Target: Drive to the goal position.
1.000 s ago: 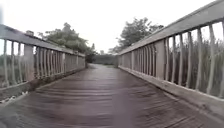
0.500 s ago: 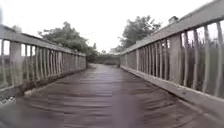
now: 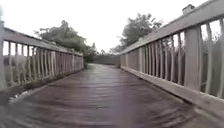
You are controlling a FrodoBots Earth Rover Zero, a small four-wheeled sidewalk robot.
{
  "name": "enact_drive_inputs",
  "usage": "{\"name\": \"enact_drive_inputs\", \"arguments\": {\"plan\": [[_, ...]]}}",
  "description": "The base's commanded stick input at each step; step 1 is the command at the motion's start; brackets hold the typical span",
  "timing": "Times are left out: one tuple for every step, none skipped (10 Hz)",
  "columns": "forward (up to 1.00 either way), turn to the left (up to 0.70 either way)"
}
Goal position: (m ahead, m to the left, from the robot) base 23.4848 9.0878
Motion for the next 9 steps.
{"name": "enact_drive_inputs", "arguments": {"plan": [[0.70, 0.00], [0.70, 0.00], [0.70, 0.00], [0.70, 0.00], [0.70, 0.09], [0.70, 0.26], [0.70, 0.31], [0.70, 0.00], [0.70, 0.00]]}}
